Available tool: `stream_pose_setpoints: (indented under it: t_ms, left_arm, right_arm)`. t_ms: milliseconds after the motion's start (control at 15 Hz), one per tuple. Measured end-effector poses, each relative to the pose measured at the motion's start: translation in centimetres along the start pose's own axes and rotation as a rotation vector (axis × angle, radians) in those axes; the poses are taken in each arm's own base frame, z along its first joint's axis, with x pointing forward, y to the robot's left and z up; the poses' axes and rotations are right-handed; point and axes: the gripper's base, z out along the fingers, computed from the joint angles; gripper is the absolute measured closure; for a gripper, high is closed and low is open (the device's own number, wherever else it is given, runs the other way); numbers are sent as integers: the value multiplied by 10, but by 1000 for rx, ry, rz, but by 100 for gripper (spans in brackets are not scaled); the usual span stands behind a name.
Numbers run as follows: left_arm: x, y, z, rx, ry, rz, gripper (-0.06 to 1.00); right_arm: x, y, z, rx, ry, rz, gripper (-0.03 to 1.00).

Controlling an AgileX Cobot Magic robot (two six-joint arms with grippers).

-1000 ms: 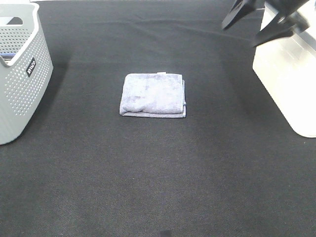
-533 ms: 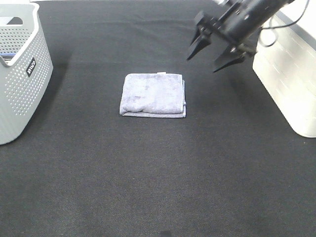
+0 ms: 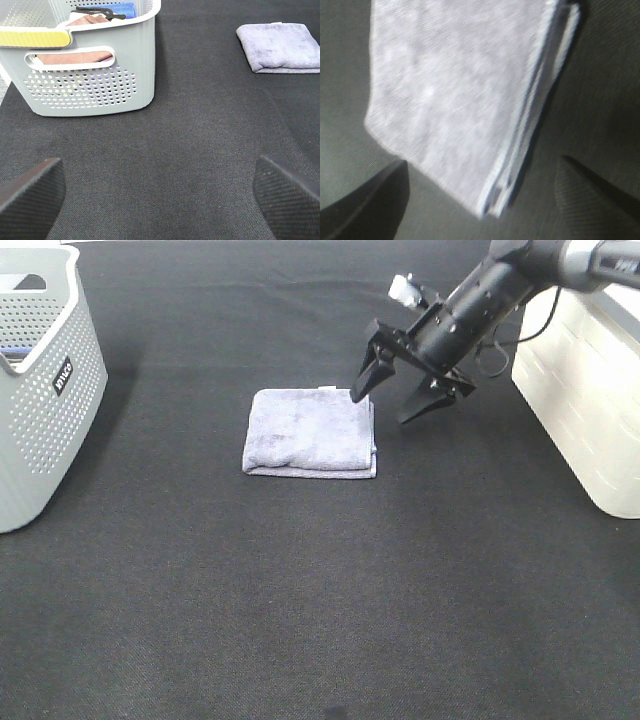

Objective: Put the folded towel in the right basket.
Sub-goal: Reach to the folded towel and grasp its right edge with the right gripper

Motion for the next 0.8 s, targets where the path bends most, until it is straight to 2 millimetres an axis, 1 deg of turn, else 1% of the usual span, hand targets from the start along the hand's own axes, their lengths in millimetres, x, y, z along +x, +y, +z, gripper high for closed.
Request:
stream_pose_setpoints:
  t_ms: [467,733,800]
  left_arm:
    - [0,0,0,0,0,0,-2]
    - [0,0,0,0,0,0,-2]
    - [0,0,0,0,0,0,-2]
  right_arm:
    - [0,-20,33,-11,13,34,21]
    - [0,-20,46,-96,9,66,22]
    - [0,-18,50,-114,11,57,24]
